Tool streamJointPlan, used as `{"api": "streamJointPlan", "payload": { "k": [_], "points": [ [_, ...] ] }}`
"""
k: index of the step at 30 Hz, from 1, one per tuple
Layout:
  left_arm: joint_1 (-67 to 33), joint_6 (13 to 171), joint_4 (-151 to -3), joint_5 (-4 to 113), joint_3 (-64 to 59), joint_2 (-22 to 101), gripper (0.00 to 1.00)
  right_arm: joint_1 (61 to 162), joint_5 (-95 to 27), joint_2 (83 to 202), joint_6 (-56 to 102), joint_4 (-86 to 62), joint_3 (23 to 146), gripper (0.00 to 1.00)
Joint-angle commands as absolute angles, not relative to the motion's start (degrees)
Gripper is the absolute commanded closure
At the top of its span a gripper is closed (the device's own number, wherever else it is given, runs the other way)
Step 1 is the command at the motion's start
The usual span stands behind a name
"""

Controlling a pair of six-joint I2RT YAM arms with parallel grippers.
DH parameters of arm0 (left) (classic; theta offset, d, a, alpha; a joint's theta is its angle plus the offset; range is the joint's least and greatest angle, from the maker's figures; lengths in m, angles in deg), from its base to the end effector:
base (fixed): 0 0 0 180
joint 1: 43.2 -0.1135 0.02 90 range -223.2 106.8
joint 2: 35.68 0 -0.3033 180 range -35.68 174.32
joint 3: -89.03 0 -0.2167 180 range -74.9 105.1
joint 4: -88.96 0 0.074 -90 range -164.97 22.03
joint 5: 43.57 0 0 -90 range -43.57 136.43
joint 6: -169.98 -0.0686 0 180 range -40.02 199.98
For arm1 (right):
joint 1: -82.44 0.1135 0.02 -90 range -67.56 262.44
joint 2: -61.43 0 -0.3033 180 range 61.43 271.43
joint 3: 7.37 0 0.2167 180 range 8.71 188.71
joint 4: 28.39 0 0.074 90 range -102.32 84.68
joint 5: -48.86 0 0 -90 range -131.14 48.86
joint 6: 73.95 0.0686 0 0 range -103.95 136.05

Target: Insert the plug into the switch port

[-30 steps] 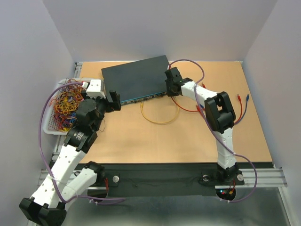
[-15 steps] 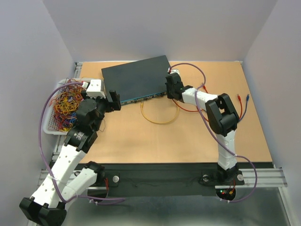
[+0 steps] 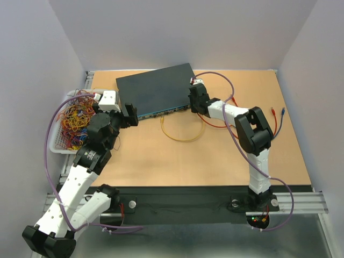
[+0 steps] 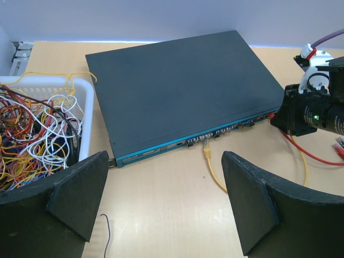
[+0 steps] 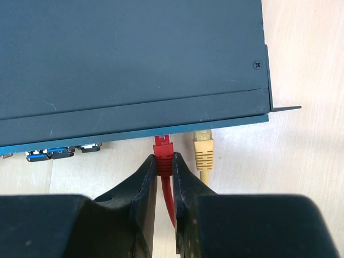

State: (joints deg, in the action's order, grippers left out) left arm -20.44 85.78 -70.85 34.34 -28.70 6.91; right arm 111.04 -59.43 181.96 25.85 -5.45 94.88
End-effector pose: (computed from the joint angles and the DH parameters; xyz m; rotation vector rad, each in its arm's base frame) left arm 0.1363 -0.0416 0.3905 0.0688 1.5824 -0.2234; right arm 0.4357 0.2130 0.2151 -0.2046 2.2374 -0.0065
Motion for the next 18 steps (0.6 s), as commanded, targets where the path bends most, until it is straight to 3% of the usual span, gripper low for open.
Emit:
{"api": "streamJointPlan", "payload": {
  "k": [1, 18],
  "points": [
    [-20.61, 85.08, -73.13, 33.69, -29.10, 6.51, 0.03, 107.93, -70.75, 177.72, 23.96, -39.20, 96.69, 1.00],
    [-20.61, 85.17, -73.21, 33.16, -29.19, 7.04, 0.03, 105.12, -71.11, 180.61, 23.62, -38.34, 107.48, 1.00]
  ]
}}
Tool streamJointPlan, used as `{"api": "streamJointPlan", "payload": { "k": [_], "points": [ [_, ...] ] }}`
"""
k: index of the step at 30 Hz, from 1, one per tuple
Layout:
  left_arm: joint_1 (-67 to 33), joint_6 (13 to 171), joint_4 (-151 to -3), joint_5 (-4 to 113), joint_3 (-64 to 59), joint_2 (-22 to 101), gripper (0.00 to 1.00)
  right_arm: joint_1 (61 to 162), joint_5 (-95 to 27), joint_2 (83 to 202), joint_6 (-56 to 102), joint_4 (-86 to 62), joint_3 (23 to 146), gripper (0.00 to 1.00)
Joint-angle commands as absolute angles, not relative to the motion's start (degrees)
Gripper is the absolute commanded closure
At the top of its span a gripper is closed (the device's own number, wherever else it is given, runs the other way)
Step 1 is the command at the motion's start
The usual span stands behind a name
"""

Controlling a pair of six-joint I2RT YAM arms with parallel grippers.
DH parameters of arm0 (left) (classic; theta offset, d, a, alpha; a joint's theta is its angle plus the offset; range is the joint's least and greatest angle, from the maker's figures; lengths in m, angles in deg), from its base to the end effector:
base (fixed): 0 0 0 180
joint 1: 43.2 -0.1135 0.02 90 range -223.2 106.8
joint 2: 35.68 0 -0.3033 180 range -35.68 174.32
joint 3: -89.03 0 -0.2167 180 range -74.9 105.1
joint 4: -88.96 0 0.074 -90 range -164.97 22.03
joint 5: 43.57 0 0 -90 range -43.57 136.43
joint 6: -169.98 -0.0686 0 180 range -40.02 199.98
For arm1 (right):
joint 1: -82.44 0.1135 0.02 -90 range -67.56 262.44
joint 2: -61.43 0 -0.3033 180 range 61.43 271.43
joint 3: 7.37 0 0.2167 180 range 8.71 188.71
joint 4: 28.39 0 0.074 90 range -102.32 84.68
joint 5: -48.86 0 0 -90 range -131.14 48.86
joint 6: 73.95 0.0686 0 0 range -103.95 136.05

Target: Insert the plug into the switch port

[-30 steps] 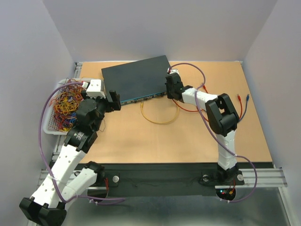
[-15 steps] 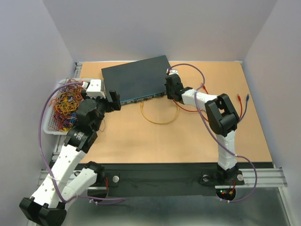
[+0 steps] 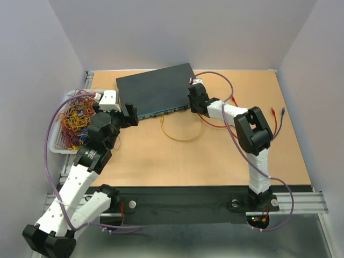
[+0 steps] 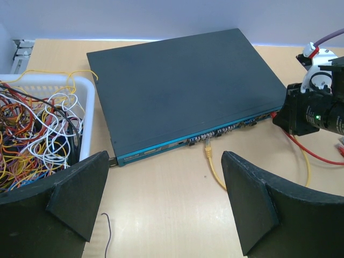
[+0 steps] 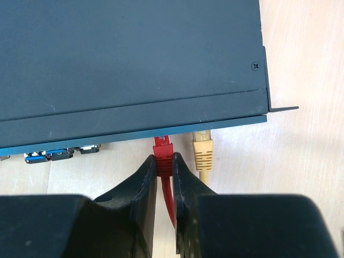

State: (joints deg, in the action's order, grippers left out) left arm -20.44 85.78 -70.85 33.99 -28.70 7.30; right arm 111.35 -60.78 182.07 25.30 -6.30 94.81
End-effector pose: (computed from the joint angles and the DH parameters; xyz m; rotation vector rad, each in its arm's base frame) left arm 0.1381 -0.0419 0.3896 0.0654 1.5890 -0.2169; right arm 0.4361 0.2145 0.2157 -0.2049 2.2205 -0.0290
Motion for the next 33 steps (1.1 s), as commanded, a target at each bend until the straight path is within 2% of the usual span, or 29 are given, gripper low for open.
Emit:
{"api": "streamJointPlan", "payload": {
  "k": [1, 13, 18, 20, 24, 30, 33],
  "points": [
    [-20.61, 85.08, -73.21, 33.08, -29.11, 7.04, 0.03, 105.21, -71.11, 180.96, 22.91, -38.08, 108.54, 1.00],
    [-20.53, 85.08, -73.04, 32.90, -29.10, 7.83, 0.03, 101.87, -69.97, 184.74, 19.92, -34.21, 120.67, 1.00],
    [-20.53, 85.08, -73.12, 32.99, -29.10, 8.00, 0.04, 100.99, -67.60, 183.70, 20.70, -31.48, 120.25, 0.99],
    [-20.61, 85.08, -72.95, 32.99, -29.02, 8.01, 0.04, 100.99, -65.15, 182.11, 21.41, -31.39, 117.44, 0.94],
    [-20.61, 84.99, -72.95, 33.07, -29.10, 7.92, 0.04, 101.07, -60.75, 177.55, 24.39, -30.52, 108.58, 0.68],
    [-20.61, 84.99, -72.95, 32.90, -29.02, 7.74, 0.04, 101.60, -56.53, 171.66, 26.77, -30.78, 98.37, 0.56],
    [-20.61, 84.99, -72.86, 32.99, -29.10, 7.65, 0.04, 102.13, -56.26, 168.14, 26.86, -29.82, 96.60, 0.53]
  ]
}}
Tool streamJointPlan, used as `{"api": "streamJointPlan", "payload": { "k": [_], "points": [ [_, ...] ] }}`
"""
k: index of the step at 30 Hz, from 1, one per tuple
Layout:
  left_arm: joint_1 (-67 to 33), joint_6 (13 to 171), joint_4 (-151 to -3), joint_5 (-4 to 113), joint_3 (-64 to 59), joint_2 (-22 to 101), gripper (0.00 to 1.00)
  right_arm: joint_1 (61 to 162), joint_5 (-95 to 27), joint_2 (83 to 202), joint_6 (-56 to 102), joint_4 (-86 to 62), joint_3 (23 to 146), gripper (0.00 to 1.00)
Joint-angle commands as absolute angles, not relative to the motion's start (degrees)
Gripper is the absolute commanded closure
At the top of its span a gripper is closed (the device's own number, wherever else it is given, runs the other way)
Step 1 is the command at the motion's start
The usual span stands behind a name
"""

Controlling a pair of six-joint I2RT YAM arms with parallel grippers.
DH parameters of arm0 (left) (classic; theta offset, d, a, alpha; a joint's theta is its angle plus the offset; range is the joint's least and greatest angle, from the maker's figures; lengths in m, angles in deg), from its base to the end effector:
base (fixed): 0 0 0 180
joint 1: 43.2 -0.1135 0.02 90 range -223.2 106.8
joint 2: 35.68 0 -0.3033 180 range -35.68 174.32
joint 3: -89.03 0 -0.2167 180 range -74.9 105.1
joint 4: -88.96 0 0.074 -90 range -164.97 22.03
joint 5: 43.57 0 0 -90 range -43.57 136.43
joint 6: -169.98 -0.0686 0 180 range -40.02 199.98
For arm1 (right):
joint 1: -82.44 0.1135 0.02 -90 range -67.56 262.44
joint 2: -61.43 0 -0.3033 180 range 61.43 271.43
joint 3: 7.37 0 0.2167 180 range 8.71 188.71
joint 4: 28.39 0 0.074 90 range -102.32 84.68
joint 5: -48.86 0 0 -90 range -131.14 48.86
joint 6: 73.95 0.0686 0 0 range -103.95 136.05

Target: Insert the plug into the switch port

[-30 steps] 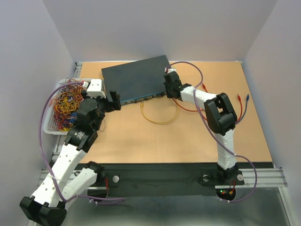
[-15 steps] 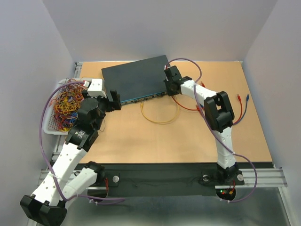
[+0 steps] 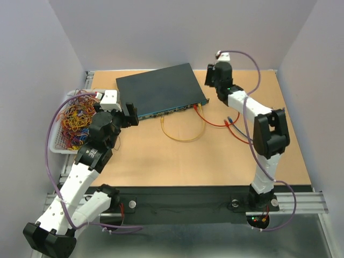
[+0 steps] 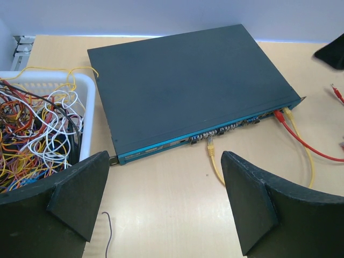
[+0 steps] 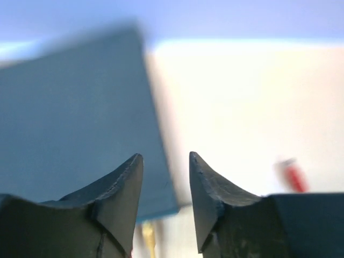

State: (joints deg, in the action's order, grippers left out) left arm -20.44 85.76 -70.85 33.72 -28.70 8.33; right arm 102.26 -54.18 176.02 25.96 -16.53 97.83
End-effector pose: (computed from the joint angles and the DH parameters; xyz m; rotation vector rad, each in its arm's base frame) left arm 0.1428 -0.0435 0.3874 0.0657 1.6062 -0.2084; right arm 0.4674 0.1520 0.3029 -0.0164 1.9336 0.1254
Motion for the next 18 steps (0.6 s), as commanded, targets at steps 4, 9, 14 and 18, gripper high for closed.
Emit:
{"api": "streamJointPlan", "payload": {
  "k": [4, 9, 14, 18],
  "points": [
    [-20.61, 84.99, -72.86, 33.16, -29.02, 7.48, 0.04, 102.39, -56.43, 162.61, 26.95, -28.50, 93.26, 0.51],
    [-20.61, 85.08, -73.04, 34.04, -28.93, 7.65, 0.04, 102.48, -63.63, 156.89, 25.37, -21.30, 89.49, 0.47],
    [-20.53, 85.25, -73.21, 35.01, -28.84, 7.65, 0.04, 96.80, -62.36, 150.92, 30.36, -11.02, 81.32, 0.49],
    [-20.53, 85.52, -73.39, 36.06, -29.02, 8.09, 0.04, 89.22, -56.62, 145.99, 33.80, -6.53, 75.25, 0.58]
  ]
}}
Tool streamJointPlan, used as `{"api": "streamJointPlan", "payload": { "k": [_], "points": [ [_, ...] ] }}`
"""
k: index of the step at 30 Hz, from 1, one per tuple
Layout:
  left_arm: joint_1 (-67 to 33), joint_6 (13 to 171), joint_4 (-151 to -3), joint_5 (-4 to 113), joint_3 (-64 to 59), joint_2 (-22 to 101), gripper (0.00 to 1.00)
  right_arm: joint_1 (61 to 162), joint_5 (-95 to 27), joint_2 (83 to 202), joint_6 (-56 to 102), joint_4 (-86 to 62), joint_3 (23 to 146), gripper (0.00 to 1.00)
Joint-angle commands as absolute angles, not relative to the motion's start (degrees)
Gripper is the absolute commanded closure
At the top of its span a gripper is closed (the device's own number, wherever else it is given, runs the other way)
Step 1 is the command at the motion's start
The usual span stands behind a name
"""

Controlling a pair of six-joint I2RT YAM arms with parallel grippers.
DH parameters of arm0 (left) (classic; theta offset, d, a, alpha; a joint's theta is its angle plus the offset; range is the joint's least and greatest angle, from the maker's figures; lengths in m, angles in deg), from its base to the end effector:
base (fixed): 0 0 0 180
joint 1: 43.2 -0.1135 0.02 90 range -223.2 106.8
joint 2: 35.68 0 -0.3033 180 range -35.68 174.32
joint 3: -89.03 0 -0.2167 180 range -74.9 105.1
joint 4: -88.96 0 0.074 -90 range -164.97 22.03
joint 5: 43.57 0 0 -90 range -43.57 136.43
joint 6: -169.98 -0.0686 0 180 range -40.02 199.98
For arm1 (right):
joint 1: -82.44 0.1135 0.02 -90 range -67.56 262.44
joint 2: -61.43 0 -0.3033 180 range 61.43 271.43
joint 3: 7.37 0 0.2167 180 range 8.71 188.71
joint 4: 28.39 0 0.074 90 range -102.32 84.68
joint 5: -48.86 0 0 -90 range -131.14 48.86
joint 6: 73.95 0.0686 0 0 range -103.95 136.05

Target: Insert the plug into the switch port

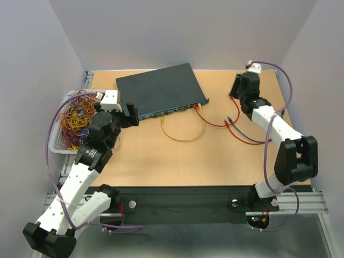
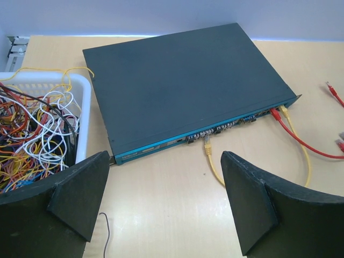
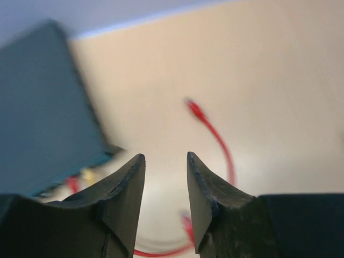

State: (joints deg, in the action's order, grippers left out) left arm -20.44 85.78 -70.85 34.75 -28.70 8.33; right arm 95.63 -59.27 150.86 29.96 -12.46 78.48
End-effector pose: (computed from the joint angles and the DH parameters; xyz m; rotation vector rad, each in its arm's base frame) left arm 0.1425 -0.0447 0.3874 0.0795 1.6063 -0.2231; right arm 0.3597 0.0624 0.3568 0.2240 1.8805 0.0197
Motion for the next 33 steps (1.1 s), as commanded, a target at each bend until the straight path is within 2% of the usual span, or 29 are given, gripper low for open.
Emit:
{"api": "streamJointPlan", "payload": {
  "k": [1, 6, 10, 17, 33],
  "points": [
    [-20.53, 85.61, -73.48, 36.76, -28.93, 8.35, 0.05, 88.43, -56.26, 145.11, 33.54, -5.13, 73.67, 0.58],
    [-20.61, 86.22, -73.74, 38.96, -28.84, 9.32, 0.05, 87.45, -53.80, 144.93, 33.71, 3.31, 72.34, 0.51],
    [-20.44, 86.57, -73.92, 40.63, -28.75, 10.29, 0.06, 87.45, -51.78, 145.72, 34.33, 5.78, 68.04, 0.51],
    [-19.82, 86.66, -73.92, 41.16, -28.93, 10.99, 0.06, 87.28, -48.53, 149.41, 34.95, 6.05, 64.96, 0.48],
    [-19.73, 86.75, -73.92, 41.77, -28.84, 12.75, 0.07, 86.22, -50.37, 159.52, 34.94, 3.86, 66.71, 0.48]
  ]
}}
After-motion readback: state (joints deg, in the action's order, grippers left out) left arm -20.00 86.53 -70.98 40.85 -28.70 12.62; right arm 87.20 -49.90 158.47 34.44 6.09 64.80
